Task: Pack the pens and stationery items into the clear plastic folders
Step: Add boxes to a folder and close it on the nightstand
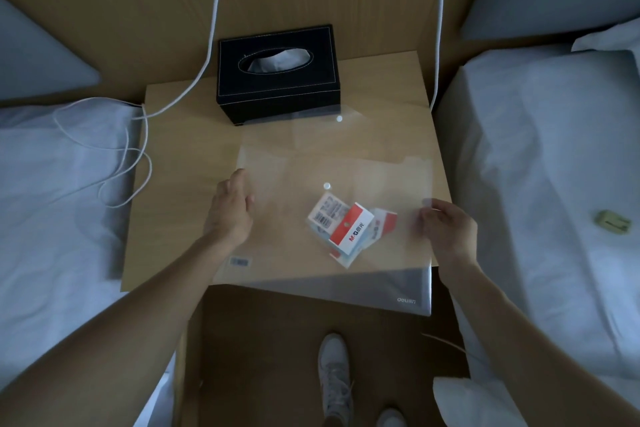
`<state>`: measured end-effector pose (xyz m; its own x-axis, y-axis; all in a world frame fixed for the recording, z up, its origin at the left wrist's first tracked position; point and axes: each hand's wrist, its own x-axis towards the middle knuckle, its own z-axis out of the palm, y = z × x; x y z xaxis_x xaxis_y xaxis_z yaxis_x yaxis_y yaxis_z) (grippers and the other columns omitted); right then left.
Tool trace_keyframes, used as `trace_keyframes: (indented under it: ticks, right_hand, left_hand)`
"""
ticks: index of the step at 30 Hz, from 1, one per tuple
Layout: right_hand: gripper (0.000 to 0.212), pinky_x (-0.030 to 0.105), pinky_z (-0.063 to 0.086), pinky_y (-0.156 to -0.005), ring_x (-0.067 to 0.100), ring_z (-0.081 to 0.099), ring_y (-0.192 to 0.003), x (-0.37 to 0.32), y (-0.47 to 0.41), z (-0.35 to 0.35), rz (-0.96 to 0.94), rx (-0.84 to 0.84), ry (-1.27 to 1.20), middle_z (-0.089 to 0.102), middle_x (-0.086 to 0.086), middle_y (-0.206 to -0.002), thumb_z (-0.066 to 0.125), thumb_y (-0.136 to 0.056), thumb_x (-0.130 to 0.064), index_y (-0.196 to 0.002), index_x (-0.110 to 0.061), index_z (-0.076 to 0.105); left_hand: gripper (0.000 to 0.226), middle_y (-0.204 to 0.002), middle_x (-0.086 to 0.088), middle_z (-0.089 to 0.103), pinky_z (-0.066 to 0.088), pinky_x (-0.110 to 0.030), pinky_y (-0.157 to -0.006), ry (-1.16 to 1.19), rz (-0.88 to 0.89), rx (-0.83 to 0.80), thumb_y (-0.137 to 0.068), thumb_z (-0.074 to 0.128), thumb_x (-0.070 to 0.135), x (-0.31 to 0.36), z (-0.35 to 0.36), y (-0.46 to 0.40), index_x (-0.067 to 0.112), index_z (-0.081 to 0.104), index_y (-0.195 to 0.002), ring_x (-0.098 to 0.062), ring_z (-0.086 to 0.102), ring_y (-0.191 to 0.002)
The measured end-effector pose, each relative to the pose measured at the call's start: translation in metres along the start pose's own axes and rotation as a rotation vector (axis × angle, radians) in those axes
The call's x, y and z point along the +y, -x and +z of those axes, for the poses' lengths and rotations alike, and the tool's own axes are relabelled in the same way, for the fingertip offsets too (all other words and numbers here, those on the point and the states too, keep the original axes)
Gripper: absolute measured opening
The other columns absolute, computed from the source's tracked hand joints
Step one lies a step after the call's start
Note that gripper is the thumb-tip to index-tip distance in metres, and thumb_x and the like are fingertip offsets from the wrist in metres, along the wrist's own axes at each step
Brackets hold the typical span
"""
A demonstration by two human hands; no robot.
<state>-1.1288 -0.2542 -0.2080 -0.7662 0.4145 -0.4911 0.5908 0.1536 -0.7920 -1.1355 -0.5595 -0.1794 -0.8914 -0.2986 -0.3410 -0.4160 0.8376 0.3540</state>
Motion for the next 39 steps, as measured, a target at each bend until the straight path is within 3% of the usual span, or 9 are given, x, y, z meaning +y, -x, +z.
trace_keyframes:
  ticks: [5,8,11,16,21,26,31,35,39]
  right_hand:
    - [0.012,0.036,0.054,-0.070,0.017,0.061,-0.070,0.001,0.002,0.001,0.061,-0.013,-0.108,0.066,-0.002,-0.077,0.060,-0.092,-0.015,-0.100,-0.015,0.068]
    - [0.015,0.030,0.056,-0.060,0.016,0.062,-0.066,-0.005,0.009,-0.002,0.078,-0.028,-0.168,0.065,0.002,-0.077,0.060,-0.093,-0.016,-0.101,-0.007,0.069]
    - [0.011,0.023,0.057,-0.054,0.015,0.065,-0.062,-0.015,0.020,-0.007,0.034,-0.076,-0.215,0.067,0.007,-0.079,0.057,-0.094,-0.012,-0.097,-0.006,0.066]
    - [0.015,0.024,0.057,-0.058,0.017,0.068,-0.067,-0.029,0.043,-0.025,-0.073,-0.093,-0.233,0.068,0.009,-0.078,0.053,-0.096,-0.012,-0.097,-0.003,0.065]
    - [0.016,0.026,0.056,-0.067,0.016,0.069,-0.074,-0.055,0.077,-0.060,-0.189,-0.124,-0.247,0.070,0.005,-0.079,0.052,-0.097,-0.013,-0.088,-0.014,0.065]
    - [0.016,0.018,0.054,-0.065,0.007,0.066,-0.067,-0.102,0.127,-0.108,-0.345,-0.142,-0.233,0.068,0.000,-0.075,0.051,-0.097,-0.008,-0.090,-0.009,0.065]
    - [0.021,0.029,0.055,-0.074,0.018,0.065,-0.074,-0.156,0.192,-0.164,-0.445,-0.132,-0.282,0.068,0.004,-0.076,0.052,-0.096,-0.007,-0.083,-0.016,0.065]
    - [0.021,0.036,0.053,-0.075,0.026,0.065,-0.079,-0.197,0.242,-0.207,-0.543,-0.126,-0.328,0.068,0.007,-0.078,0.052,-0.096,-0.008,-0.081,-0.016,0.065]
    - [0.019,0.027,0.053,-0.066,0.021,0.065,-0.074,-0.225,0.279,-0.240,-0.604,-0.093,-0.408,0.068,0.003,-0.074,0.052,-0.096,-0.009,-0.083,-0.015,0.065]
  left_hand:
    - [0.040,-0.114,-0.016,0.055,0.036,-0.025,-0.076,0.177,0.026,0.176,-0.096,0.045,0.003,-0.007,-0.006,0.001,0.003,0.041,-0.135,-0.026,0.054,-0.095]
    - [0.023,-0.096,-0.011,0.062,0.029,-0.014,-0.065,0.254,-0.037,0.212,-0.096,0.052,0.009,-0.009,-0.011,0.008,-0.002,0.059,-0.114,-0.024,0.056,-0.087]
    - [0.017,-0.095,-0.011,0.066,0.029,-0.012,-0.062,0.334,-0.066,0.245,-0.093,0.057,0.010,-0.010,-0.016,0.021,-0.001,0.065,-0.103,-0.017,0.054,-0.084]
    - [0.005,-0.095,-0.009,0.067,0.042,-0.027,-0.075,0.462,-0.087,0.291,-0.091,0.059,0.009,-0.011,-0.023,0.052,0.010,0.063,-0.094,-0.022,0.061,-0.088]
    - [0.008,-0.096,-0.009,0.066,0.046,-0.032,-0.079,0.537,-0.073,0.362,-0.091,0.056,0.006,-0.003,-0.041,0.102,0.013,0.054,-0.089,-0.021,0.060,-0.091]
    - [0.010,-0.095,-0.003,0.062,0.041,-0.024,-0.075,0.651,-0.064,0.437,-0.095,0.052,0.006,0.019,-0.078,0.159,0.002,0.057,-0.102,-0.019,0.057,-0.090]
    - [0.009,-0.092,0.003,0.067,0.050,-0.049,-0.092,0.836,-0.005,0.424,-0.095,0.054,0.012,0.034,-0.133,0.219,0.020,0.057,-0.090,-0.026,0.065,-0.098]
    - [0.005,-0.089,0.007,0.066,0.051,-0.036,-0.086,0.904,0.141,0.497,-0.096,0.053,0.011,0.058,-0.190,0.273,0.014,0.057,-0.095,-0.023,0.065,-0.096]
    - [0.017,-0.088,0.004,0.064,0.050,-0.013,-0.072,0.995,0.273,0.590,-0.098,0.048,0.010,0.075,-0.235,0.319,0.025,0.053,-0.091,0.001,0.065,-0.081]
